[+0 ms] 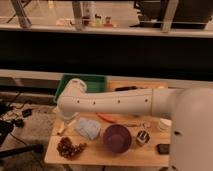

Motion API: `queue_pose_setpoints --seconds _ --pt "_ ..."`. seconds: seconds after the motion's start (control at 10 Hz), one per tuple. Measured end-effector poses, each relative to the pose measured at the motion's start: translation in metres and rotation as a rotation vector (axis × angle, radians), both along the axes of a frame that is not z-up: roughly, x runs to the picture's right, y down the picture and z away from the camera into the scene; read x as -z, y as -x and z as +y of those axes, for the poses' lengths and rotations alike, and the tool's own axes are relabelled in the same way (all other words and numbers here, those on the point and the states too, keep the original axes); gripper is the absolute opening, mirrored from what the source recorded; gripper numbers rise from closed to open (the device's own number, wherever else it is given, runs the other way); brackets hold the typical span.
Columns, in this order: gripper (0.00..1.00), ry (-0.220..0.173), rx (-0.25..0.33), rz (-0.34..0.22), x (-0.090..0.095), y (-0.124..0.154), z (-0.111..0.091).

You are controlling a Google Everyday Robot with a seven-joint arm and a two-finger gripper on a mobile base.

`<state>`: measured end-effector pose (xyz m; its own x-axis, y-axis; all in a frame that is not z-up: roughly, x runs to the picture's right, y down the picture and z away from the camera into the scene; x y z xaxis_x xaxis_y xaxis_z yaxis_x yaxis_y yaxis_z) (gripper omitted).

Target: Place banana in paper cup

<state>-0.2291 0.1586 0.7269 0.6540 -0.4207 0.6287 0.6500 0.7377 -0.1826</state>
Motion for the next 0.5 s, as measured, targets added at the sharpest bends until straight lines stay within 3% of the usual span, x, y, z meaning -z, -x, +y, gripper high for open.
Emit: queue_pose_setpoints --seconds 0.5 --pt "0.80 0.030 0.049 -0.050 -0.041 0.008 0.005"
